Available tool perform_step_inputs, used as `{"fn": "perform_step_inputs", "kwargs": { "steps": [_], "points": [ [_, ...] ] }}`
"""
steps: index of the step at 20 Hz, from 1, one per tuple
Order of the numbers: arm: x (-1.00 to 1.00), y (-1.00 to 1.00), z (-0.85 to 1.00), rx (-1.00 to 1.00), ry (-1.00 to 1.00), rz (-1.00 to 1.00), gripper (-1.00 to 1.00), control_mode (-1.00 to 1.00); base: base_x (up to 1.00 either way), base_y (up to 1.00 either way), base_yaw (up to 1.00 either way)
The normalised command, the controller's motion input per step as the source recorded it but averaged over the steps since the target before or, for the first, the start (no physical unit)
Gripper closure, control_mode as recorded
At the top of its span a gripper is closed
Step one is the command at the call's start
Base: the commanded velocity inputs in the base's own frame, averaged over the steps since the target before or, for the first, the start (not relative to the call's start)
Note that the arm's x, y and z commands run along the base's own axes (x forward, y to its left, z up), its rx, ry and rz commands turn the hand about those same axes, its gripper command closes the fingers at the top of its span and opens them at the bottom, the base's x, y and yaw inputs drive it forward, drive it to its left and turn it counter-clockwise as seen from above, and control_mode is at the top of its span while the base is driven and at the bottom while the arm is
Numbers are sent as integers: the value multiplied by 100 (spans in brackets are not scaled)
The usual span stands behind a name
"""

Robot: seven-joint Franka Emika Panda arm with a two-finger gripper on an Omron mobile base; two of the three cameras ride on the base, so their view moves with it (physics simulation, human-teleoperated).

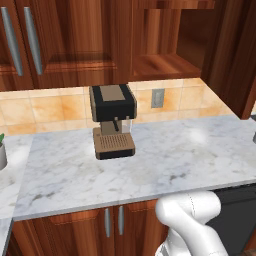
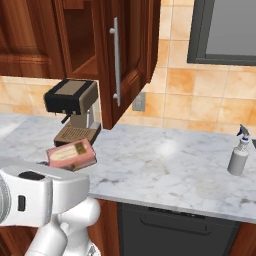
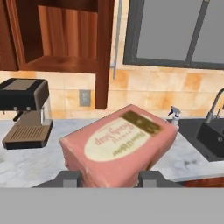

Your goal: Locate and retrieve the spray and bar soap from the cabinet. Place them next to the sink.

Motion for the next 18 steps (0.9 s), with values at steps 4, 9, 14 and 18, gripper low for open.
{"fn": "perform_step_inputs", "kwargs": {
  "steps": [4,9,14,18],
  "points": [
    [0,-47,-1,0,0,0,100,-100,0,0,0],
    [0,-45,-4,0,0,0,100,-100,0,0,0],
    [21,-28,-17,0,0,1,100,-100,0,0,0],
    [32,-34,-21,0,0,3,100,-100,0,0,0]
  ]
}}
